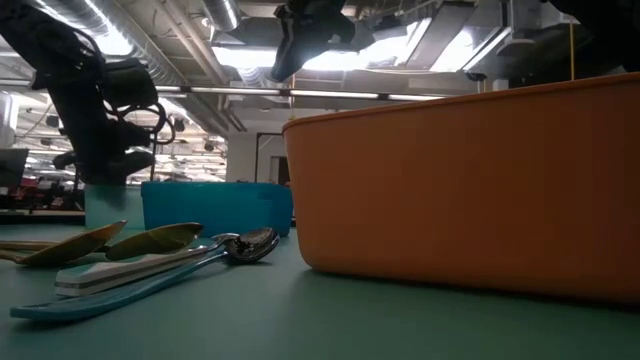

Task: Sort silverware by color (type)
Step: Put the blue spoon into the transparent green bin, then put the patterned blue spoon into the blue bin

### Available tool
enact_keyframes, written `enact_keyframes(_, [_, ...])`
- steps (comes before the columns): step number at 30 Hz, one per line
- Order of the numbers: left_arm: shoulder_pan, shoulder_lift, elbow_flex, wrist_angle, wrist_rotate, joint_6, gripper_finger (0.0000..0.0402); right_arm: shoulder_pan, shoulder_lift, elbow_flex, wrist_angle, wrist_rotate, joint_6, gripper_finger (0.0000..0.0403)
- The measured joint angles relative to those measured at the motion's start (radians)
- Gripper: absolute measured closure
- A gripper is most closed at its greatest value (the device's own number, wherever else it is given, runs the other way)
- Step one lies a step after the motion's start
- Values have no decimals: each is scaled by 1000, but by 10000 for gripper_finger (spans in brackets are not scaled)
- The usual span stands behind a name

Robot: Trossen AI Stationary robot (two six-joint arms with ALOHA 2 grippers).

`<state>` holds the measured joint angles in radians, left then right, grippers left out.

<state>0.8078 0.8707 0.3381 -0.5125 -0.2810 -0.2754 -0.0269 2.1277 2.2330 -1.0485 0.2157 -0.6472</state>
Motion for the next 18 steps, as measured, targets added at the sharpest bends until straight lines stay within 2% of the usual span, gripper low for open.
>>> enact_keyframes(18, [0,0,-1,7,1,-4,378,0,0,0,-1,0,0,313])
